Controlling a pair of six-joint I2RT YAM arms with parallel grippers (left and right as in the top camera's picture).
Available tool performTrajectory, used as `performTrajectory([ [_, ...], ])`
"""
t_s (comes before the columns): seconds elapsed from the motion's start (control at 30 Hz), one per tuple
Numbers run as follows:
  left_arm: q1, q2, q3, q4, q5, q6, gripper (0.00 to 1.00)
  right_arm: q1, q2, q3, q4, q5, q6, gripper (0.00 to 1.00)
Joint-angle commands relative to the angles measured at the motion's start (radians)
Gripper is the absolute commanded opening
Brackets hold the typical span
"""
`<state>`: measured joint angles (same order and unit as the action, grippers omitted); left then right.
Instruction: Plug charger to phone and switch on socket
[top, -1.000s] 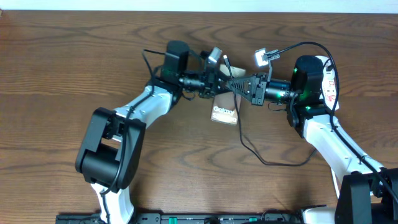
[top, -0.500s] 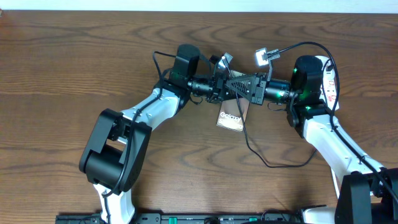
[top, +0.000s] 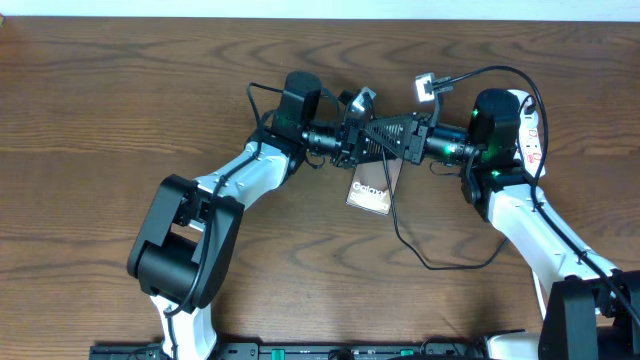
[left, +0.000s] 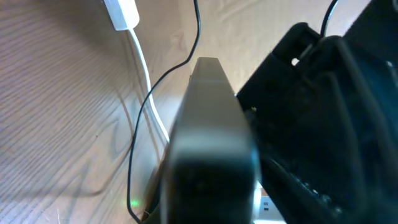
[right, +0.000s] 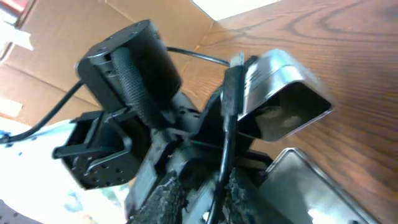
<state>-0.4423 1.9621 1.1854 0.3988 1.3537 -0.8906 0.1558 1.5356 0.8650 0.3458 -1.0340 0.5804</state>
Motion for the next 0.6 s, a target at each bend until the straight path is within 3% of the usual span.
performTrajectory([
  [0.0,-0.002,-0.034,0.027,0.011,0.05,0.006,0.07,0.016,-0.01,0.005,0.003,0.051,-0.016,0.24],
  [0.27,-0.002,-0.034,0.027,0.011,0.05,0.006,0.07,0.015,-0.01,0.005,0.003,0.089,-0.037,0.18],
  [0.57,-0.002,-0.034,0.027,0.011,0.053,0.006,0.07,0.015,-0.01,0.005,0.048,0.094,-0.039,0.2],
])
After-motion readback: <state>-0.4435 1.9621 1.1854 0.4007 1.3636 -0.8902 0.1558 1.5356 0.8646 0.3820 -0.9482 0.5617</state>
